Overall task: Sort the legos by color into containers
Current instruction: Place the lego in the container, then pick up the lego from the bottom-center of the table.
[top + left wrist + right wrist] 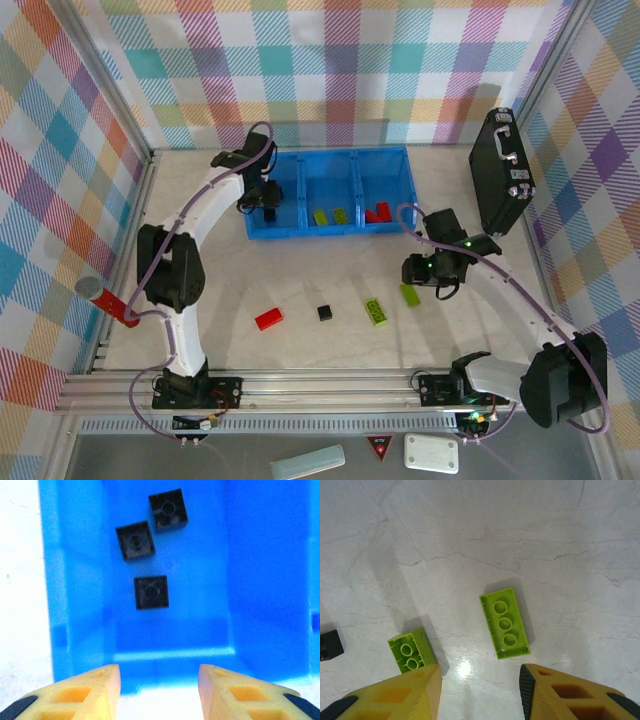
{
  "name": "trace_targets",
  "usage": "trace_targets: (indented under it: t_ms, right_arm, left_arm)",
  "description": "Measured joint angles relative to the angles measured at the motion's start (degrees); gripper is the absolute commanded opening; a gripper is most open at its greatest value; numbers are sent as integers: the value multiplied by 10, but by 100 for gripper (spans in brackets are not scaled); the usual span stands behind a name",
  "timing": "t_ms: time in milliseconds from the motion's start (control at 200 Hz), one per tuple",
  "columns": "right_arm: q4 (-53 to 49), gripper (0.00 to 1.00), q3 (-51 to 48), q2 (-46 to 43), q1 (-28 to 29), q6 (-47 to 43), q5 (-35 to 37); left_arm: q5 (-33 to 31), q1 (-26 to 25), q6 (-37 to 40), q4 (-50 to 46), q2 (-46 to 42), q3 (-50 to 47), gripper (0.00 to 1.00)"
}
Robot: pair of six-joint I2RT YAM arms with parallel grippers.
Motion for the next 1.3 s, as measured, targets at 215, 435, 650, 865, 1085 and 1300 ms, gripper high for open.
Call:
trace_targets:
  t_ms: [215,435,650,865,1085,1300]
  right_arm:
    - [1,47,0,25,18,13,-3]
    - [13,47,-8,59,33,26,5]
    - [20,46,-9,104,37,28,33]
    - [19,46,1,129,73,34,46]
    - [16,47,34,161,153,61,53]
    - [18,48,49,223,210,85,56]
  left_arm:
    - [23,30,18,-3,-92,-80,45]
    - [28,59,51,-12,-169,-144,45]
    - [28,72,76,2,-202,-207,44]
    - [28,82,87,35,-202,-248,43]
    - [33,92,95,59,-203,-262,43]
    - [43,96,96,68,-203,-262,43]
